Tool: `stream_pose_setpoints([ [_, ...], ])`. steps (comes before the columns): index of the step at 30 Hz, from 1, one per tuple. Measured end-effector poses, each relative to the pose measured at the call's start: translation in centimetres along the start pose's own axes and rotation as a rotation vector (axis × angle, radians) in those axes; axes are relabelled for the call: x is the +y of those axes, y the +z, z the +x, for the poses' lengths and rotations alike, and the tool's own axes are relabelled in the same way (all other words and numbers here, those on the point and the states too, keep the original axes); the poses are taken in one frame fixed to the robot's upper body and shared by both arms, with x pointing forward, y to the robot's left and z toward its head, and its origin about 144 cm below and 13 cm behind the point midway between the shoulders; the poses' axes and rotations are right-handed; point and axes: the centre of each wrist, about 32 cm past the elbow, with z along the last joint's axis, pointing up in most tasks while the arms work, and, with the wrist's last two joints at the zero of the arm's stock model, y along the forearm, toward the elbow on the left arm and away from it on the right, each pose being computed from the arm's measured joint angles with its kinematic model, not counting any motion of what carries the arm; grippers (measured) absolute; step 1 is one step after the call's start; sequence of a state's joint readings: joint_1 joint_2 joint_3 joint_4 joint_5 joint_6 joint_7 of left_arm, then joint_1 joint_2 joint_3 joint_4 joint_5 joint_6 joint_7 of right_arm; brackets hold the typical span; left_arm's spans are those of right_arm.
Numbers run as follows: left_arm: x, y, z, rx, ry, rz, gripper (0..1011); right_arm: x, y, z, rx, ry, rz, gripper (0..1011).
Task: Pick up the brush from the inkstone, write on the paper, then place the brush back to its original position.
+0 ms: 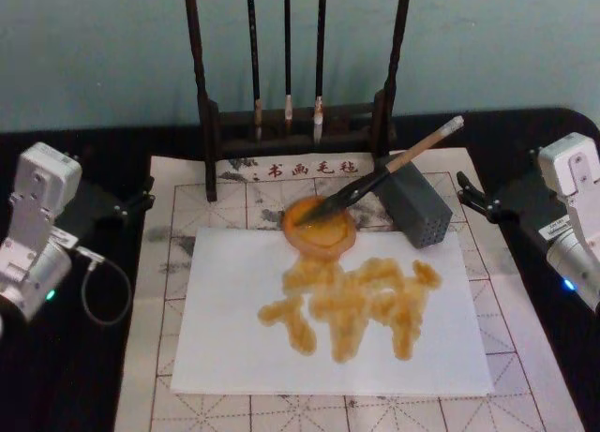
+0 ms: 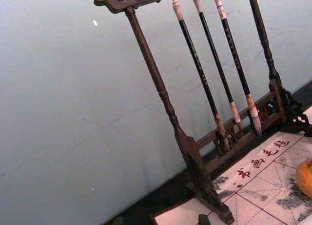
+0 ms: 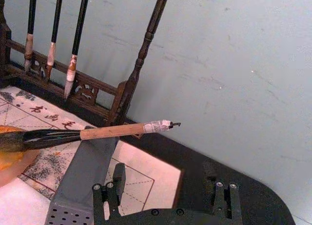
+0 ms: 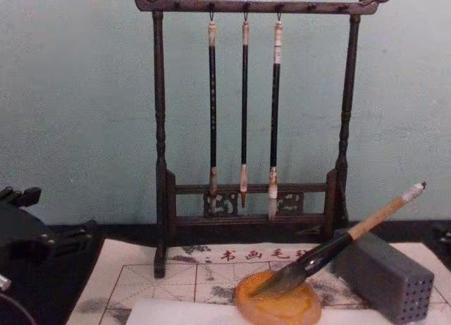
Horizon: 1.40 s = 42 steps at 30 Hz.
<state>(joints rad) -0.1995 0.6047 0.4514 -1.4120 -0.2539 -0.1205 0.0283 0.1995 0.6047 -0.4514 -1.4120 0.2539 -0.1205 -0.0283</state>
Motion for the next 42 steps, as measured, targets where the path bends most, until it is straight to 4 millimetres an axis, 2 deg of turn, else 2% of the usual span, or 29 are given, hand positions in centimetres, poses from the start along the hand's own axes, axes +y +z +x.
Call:
stream_pose_setpoints([
  [18, 0.0, 0.0, 0.0, 0.000, 0.000, 0.000, 1001, 0.0, 0.0, 0.0, 0.002, 0.003, 0.000, 1002],
  [25, 0.0, 0.0, 0.0, 0.000, 0.000, 0.000, 1001, -0.1, 0.1, 0.3, 0.084, 0.024, 0.008, 1002],
  [34, 0.0, 0.0, 0.0, 0.000, 0.000, 0.000, 1001, 0.0, 0.1, 0.9, 0.316, 0.084, 0.013, 1002],
  [42, 0.0, 0.0, 0.0, 0.000, 0.000, 0.000, 1001, 0.9, 0.1, 0.9, 0.619, 0.133, -0.008, 1002],
])
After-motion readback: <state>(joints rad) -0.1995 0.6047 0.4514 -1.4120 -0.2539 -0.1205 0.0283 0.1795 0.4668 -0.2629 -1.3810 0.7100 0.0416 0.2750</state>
